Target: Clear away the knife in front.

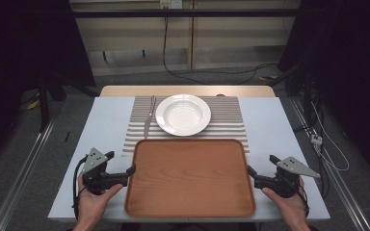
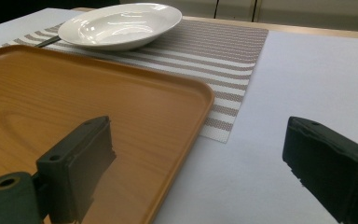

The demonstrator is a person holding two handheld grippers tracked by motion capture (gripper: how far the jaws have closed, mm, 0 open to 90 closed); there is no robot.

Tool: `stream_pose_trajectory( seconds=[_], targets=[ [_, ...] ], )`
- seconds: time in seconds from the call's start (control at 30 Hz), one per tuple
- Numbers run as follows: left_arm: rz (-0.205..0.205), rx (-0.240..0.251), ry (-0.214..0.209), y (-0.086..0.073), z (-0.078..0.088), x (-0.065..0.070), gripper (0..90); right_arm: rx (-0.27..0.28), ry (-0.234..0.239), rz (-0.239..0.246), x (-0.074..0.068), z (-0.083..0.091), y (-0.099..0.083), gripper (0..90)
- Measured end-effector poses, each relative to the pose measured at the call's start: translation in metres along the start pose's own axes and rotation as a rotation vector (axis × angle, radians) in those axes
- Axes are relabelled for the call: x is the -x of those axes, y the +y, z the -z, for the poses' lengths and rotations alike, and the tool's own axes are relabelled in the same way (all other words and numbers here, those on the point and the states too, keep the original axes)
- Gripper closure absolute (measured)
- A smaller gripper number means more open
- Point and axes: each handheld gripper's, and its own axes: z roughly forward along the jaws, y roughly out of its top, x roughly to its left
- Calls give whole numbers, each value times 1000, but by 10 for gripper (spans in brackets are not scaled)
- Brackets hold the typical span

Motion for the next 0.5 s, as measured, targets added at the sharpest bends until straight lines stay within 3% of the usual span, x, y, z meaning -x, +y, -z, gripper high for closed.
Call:
stream_pose_trajectory(
  seconds=[0.13,0.5],
  targets=[
    [11,-16,-21,4,-2,1,72,-1,2,4,0,-1,0,83],
    [-5,-20,1,24,-11,-4,82,-2,2,2,0,0,0,83]
  ],
)
